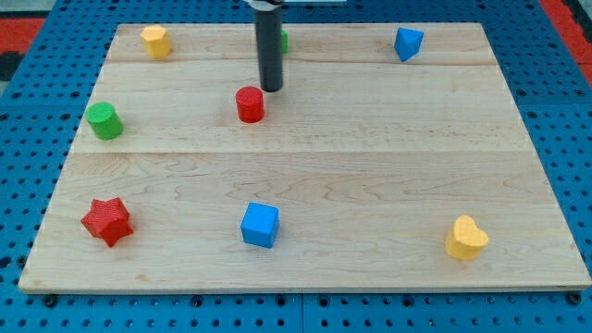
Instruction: Place the red circle at the center of the board
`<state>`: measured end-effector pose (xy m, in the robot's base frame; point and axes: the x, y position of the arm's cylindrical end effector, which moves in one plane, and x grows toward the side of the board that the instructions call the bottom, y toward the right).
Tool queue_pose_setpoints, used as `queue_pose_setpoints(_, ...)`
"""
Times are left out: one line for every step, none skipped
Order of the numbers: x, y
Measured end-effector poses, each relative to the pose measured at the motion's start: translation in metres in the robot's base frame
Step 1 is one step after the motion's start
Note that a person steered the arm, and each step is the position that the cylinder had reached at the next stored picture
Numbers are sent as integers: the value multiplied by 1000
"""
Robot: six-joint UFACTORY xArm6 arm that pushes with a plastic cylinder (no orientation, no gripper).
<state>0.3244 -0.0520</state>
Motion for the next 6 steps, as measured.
queue_pose_setpoints(60, -60)
queue_pose_setpoints(106, -59)
queue_pose_setpoints(145, -31)
queue_pose_setpoints(114, -25)
queue_pose_setpoints(100, 13)
queue_pose_setpoints(74, 20)
